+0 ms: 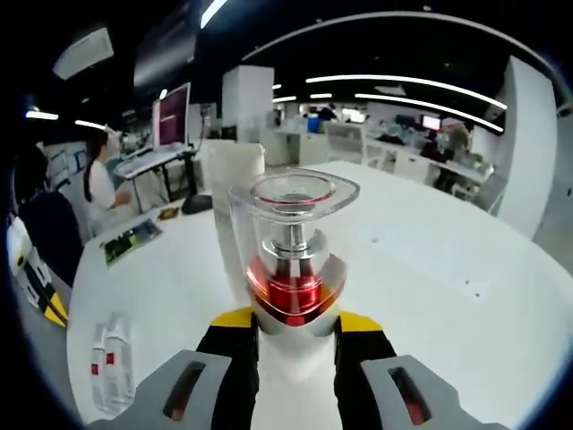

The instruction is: Arrange the skincare products in the storage area until every visible bottle or jar stands upright without overlapping.

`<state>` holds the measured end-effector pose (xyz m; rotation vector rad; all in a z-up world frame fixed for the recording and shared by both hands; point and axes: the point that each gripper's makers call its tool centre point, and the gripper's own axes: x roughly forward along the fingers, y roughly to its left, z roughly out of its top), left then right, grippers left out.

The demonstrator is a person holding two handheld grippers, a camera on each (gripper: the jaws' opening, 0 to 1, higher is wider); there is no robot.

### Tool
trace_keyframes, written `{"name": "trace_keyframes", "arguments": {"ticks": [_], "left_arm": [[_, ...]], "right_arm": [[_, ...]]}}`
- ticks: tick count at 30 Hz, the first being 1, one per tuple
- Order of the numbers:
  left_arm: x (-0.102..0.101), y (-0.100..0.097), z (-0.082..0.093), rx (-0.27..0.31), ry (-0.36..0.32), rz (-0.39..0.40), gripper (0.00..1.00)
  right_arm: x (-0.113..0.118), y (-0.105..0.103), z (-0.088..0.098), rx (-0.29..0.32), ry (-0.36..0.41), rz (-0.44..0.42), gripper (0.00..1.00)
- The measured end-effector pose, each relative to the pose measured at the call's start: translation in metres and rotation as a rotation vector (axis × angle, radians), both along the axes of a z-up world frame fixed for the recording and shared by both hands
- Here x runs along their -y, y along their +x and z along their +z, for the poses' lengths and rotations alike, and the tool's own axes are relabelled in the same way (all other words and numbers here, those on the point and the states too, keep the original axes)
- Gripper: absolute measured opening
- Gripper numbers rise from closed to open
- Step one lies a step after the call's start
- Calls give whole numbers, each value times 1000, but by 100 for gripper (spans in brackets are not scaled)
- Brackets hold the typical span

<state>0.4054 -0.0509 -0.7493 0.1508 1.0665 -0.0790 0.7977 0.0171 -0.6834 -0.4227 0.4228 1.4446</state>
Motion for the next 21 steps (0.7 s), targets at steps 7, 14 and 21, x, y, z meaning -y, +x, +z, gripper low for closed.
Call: {"name": "trace_keyframes", "arguments": {"ticks": [7,14,21], "left_arm": [[-1,0,0,-1,2,2,0],[-1,-1,0,-3,1,3,0],[-1,-1,-1,-8,0,5,0]], "right_arm": [[1,0,-4,-9,2,-2,26],[2,-6,-8,-13,5,11,26],[-3,-6,-8,-34,24,21,27]]}}
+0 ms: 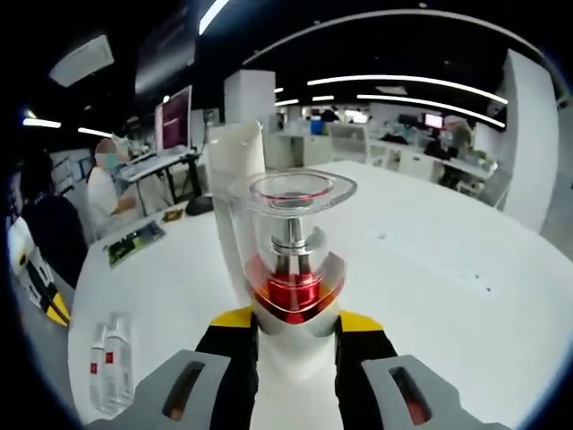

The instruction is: Arrange the skincare products in the storage area until every visible bottle or jar stands upright without overlapping.

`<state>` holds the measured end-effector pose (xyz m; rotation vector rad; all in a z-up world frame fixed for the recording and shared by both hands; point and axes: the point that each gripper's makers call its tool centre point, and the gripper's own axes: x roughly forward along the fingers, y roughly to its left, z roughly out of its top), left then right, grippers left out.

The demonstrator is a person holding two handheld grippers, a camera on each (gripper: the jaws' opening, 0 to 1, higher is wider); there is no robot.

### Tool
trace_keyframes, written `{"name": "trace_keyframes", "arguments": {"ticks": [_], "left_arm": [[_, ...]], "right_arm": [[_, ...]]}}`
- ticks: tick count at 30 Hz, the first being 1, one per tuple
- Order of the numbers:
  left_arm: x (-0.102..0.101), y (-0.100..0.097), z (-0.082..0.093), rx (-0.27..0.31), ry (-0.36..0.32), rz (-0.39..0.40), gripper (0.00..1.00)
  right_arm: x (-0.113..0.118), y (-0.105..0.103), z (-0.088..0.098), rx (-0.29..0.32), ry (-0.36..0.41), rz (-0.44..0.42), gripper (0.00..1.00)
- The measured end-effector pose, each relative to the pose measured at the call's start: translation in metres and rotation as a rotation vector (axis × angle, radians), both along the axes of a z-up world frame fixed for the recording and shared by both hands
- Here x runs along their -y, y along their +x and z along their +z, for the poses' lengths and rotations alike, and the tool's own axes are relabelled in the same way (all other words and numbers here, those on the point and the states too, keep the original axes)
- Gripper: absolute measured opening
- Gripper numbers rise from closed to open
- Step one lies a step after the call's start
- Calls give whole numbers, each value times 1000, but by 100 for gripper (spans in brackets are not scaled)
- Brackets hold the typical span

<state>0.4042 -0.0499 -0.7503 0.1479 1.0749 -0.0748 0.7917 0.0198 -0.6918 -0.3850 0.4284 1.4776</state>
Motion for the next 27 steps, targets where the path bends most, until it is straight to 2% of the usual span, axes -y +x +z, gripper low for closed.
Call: {"name": "trace_keyframes", "arguments": {"ticks": [12,19,24,27], "left_arm": [[-1,-1,-1,-7,5,0,0],[-2,-1,-1,-8,9,2,0],[-3,-1,-1,-7,10,5,0],[-3,-1,-1,-7,11,5,0]], "right_arm": [[-1,-2,0,-14,0,1,29],[-1,-5,-1,-83,-3,13,33],[6,-12,-11,-42,-64,65,36],[7,-10,-11,-17,-81,73,32]]}}
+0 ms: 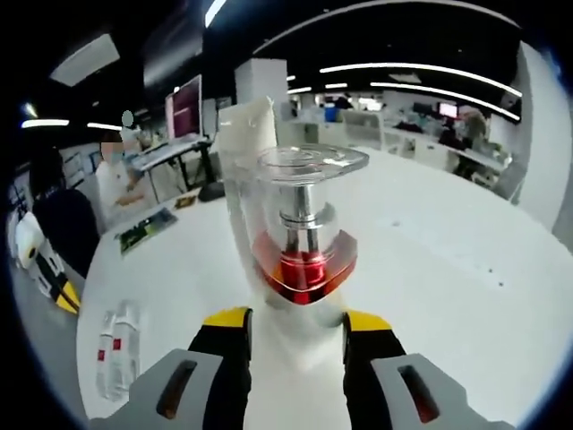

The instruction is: Arrange the skincare products in the storage area until every visible bottle or jar stands upright without overlapping.

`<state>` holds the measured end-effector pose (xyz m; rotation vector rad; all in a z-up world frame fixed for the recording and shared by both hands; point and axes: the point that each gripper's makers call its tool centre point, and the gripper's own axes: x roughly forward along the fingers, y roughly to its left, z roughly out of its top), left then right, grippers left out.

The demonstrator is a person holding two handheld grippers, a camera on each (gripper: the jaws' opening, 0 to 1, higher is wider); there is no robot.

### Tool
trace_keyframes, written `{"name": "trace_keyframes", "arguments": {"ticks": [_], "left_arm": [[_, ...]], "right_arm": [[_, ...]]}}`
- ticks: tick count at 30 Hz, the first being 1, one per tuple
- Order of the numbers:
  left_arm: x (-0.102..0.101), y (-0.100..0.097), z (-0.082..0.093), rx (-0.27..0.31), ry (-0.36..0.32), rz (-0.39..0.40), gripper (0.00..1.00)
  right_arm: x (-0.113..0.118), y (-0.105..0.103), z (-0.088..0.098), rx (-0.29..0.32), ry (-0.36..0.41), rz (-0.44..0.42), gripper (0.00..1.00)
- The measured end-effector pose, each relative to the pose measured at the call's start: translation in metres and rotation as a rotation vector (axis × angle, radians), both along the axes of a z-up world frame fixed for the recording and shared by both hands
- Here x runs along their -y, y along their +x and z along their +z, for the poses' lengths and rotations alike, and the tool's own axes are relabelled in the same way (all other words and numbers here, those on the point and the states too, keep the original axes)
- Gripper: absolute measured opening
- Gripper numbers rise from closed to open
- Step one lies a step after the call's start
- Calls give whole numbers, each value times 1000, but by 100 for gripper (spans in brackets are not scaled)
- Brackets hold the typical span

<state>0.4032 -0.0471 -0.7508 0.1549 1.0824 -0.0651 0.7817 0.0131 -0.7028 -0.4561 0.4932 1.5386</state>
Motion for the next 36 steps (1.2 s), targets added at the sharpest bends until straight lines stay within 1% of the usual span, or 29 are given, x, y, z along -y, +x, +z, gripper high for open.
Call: {"name": "trace_keyframes", "arguments": {"ticks": [3,4,6,16,23,31,35,36], "left_arm": [[0,0,0,-1,1,-2,0],[0,0,0,-1,0,-1,0],[0,0,-1,-4,0,-1,0],[0,-1,-1,-6,-2,-1,0],[0,-1,-1,-5,0,0,0],[0,-1,-2,-10,-1,2,0],[0,-2,-2,-13,-3,1,0],[0,-2,-2,-14,-3,2,0]], "right_arm": [[1,6,-1,14,-16,4,26],[1,5,-2,7,-15,11,26],[1,5,-2,27,-24,26,26],[3,3,-1,39,-31,43,25],[5,4,-3,78,-64,107,25],[-1,10,-5,81,-79,136,25],[1,4,-3,74,-78,143,25],[2,7,-4,70,-78,137,25]]}}
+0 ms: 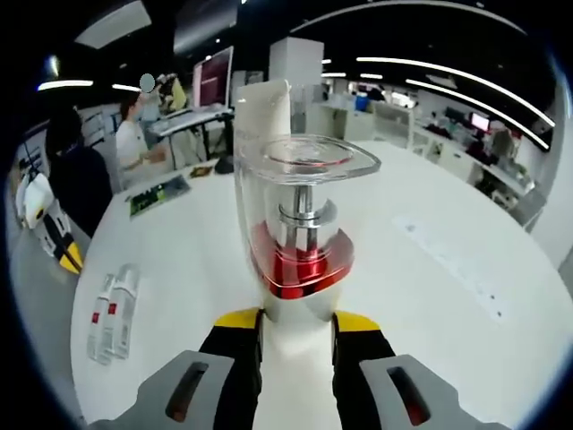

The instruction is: Arrange the skincare products in the storage area until every visible bottle or jar stands upright without overlapping.

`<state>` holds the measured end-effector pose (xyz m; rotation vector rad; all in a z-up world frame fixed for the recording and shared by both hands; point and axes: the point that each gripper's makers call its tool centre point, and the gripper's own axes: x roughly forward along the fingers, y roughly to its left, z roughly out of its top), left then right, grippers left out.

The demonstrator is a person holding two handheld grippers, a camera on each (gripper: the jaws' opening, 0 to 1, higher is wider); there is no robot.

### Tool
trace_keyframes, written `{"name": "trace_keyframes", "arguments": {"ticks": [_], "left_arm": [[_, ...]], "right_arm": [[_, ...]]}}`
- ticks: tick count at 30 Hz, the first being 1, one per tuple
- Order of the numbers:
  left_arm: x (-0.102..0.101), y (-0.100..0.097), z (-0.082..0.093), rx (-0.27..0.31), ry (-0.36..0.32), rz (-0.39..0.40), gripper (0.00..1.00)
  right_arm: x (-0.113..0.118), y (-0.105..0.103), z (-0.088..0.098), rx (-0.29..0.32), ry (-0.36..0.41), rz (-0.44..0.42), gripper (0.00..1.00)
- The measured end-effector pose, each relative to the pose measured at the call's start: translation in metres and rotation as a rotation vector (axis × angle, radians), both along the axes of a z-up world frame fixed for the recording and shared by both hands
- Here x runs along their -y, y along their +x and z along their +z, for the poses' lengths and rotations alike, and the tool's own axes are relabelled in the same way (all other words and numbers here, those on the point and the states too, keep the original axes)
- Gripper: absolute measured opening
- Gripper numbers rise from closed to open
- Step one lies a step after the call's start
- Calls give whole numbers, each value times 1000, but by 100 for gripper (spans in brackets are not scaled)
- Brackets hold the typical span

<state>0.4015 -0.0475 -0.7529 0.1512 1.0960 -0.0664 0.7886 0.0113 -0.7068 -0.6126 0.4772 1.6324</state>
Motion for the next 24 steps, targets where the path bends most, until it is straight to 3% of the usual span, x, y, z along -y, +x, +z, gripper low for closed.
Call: {"name": "trace_keyframes", "arguments": {"ticks": [4,11,14,18,24], "left_arm": [[0,0,0,-2,0,1,0],[0,0,0,-2,2,-3,0],[0,0,0,-2,3,-5,0],[1,0,0,-1,5,-7,0],[1,1,1,3,13,-14,0]], "right_arm": [[4,0,-2,-18,-11,-20,31],[33,-12,-11,-55,-43,-67,35],[57,-33,-17,-87,-79,-122,35],[81,-74,-19,-113,-67,-112,34],[87,-142,-13,-113,-55,16,30]]}}
